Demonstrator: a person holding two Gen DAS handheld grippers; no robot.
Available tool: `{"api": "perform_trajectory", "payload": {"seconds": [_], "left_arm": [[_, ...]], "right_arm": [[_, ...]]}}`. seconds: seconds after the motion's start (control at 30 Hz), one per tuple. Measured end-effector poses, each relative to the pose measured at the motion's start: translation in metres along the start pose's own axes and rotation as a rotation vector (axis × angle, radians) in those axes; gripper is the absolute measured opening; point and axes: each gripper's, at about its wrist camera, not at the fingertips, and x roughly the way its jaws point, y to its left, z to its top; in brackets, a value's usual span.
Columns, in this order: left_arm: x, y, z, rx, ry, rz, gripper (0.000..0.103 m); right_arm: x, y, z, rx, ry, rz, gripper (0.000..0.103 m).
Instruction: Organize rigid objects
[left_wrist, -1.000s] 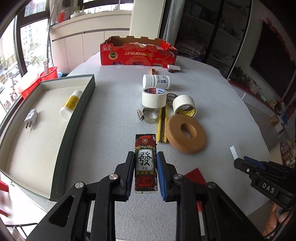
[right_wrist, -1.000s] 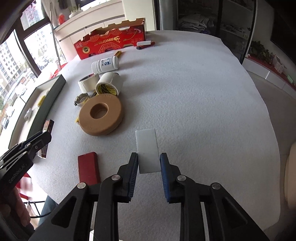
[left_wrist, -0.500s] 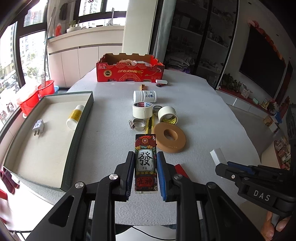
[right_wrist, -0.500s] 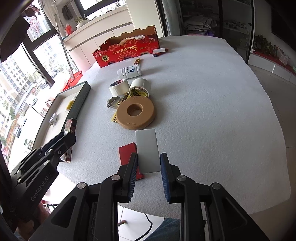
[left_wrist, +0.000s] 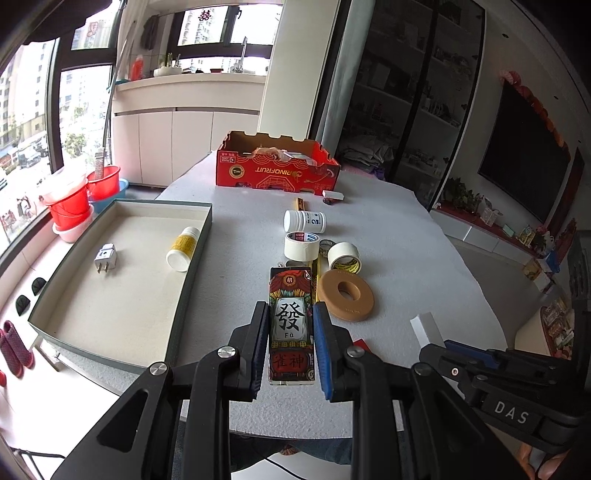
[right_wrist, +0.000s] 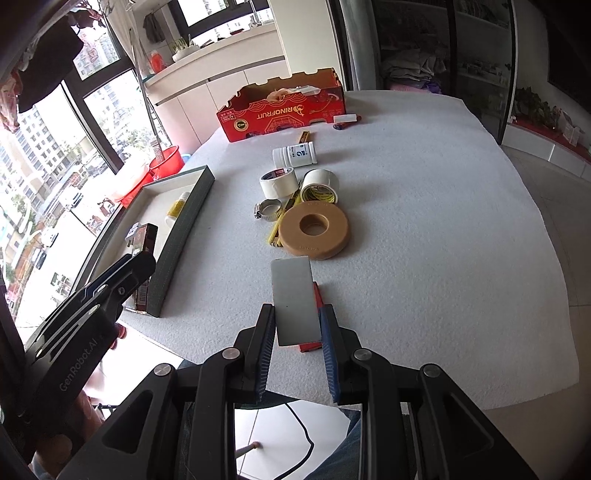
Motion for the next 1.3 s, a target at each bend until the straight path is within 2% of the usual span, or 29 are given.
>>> {"api": "perform_trajectory", "payload": {"seconds": [0.27,0.67,0.93,1.3], "left_arm": [[-0.019,0.02,0.001,-0.041,-0.048,0.013,0.026],[-0.031,0.074,0.002,-0.164,-0.086,0.06,0.026],[-0.023,0.113,-0.003,-0.251,-0.068,0.098,0.026],[-0.011,0.159,-0.009,-0.345,-0.04,0.147,0.026]], "right_arm": [[0.001,0.025,-0.001,-0.021,0.004,0.029,0.026],[0.018,0.072,0.006,-0.082,0.039,0.061,0.026],[0.043,0.102,0.014,-0.122,0.1,0.099,0.026],[0.072,0.145,0.033,-0.198,0.137,0.129,0.026]]}}
